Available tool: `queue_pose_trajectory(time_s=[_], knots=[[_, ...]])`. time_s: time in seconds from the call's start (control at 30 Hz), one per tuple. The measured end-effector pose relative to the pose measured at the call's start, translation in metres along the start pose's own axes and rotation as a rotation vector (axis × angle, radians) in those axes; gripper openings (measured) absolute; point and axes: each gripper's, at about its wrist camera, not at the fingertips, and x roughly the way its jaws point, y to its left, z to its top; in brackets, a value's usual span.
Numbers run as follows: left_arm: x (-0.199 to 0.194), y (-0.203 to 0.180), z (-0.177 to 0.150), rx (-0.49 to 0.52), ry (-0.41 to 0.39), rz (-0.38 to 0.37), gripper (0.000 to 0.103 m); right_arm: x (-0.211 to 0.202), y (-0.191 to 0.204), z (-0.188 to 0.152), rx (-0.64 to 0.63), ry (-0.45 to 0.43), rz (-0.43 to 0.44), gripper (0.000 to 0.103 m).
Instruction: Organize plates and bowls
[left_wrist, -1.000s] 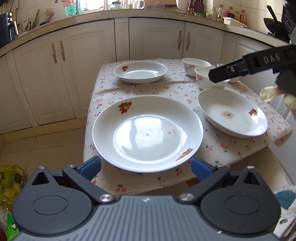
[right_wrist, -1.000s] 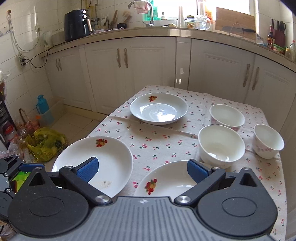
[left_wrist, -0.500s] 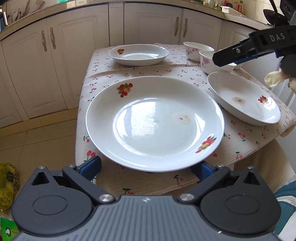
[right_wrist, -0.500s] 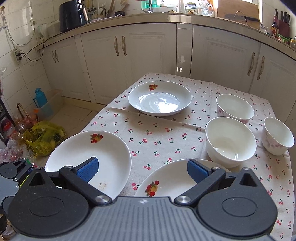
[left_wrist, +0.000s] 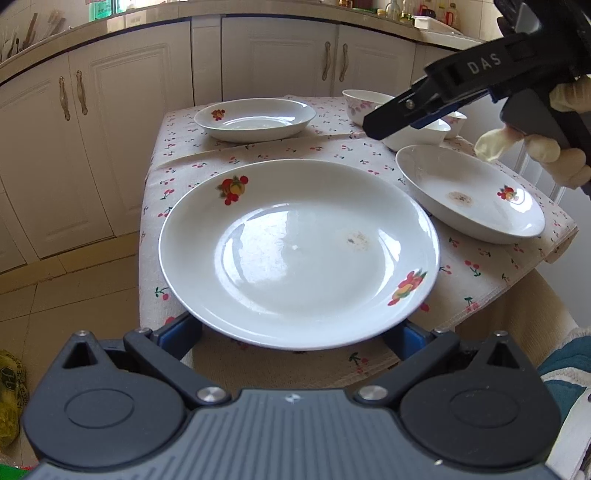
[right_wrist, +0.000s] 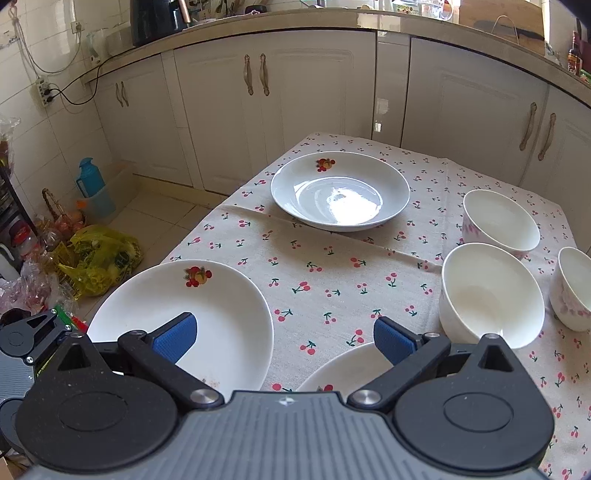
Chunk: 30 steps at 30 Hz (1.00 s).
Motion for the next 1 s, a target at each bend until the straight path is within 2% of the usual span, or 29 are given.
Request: queue_pose_trajectory(time_s=[0.07, 0.5, 0.6, 0.67, 0.83, 1.0], knots=[[-0.001, 0.001, -0.003, 0.011, -0.025, -0.008, 0.103, 0.005, 0.002, 0.002, -0.011, 0.012, 0.029, 0.103], [-0.005, 0.003, -0.003, 0.046, -0.026, -0.017, 0.102, 0.04, 0.01, 0.014, -0.115, 0.11, 0.243, 0.103], [-0.008, 0.005, -0.002, 0.059, -0.029, -0.041, 0.102, 0.051, 0.009, 0.017, -0.131, 0.133, 0.282, 0.102], [-0.01, 0.007, 0.0, 0.069, -0.029, -0.057, 0.102, 0.059, 0.009, 0.019, -0.149, 0.149, 0.283, 0.1], [-0.009, 0.009, 0.001, 0.085, -0.023, -0.079, 0.102, 0.077, 0.006, 0.022, -0.14, 0.205, 0.306, 0.08], [-0.007, 0.011, 0.003, 0.09, -0.017, -0.092, 0.102, 0.087, 0.004, 0.021, -0.129, 0.233, 0.337, 0.073]])
